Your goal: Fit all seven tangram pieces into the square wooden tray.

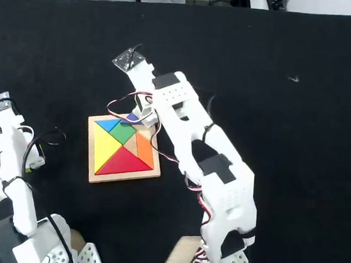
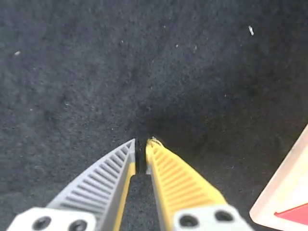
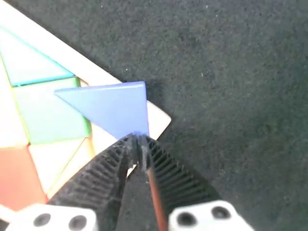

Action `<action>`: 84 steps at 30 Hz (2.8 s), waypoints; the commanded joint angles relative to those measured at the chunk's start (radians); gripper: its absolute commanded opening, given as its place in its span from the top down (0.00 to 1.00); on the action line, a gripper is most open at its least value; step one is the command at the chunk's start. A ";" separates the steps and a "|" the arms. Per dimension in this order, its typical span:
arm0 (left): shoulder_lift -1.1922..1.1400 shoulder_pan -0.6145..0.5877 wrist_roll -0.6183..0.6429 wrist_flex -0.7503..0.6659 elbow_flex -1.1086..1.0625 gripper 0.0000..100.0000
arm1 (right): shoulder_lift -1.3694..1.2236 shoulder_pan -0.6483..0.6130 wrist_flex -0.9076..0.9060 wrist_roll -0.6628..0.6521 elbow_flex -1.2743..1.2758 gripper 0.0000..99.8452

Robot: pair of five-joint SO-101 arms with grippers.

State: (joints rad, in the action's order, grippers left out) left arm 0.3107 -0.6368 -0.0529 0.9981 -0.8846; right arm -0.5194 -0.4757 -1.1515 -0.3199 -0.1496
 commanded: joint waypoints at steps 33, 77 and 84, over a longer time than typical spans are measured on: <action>0.034 0.004 0.011 -0.080 -0.030 0.95 | -0.002 -0.078 0.058 0.054 -0.038 0.99; -0.301 0.638 0.167 -0.178 0.285 0.97 | 0.869 0.457 0.209 -0.052 0.774 0.99; -0.301 0.639 0.167 -0.178 0.340 0.97 | 0.869 0.457 0.204 -0.052 0.777 0.99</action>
State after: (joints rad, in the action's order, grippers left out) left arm 0.0023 -0.0092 0.1066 0.8124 -0.6252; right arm 0.3000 -0.0292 -0.9613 -0.3629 0.6329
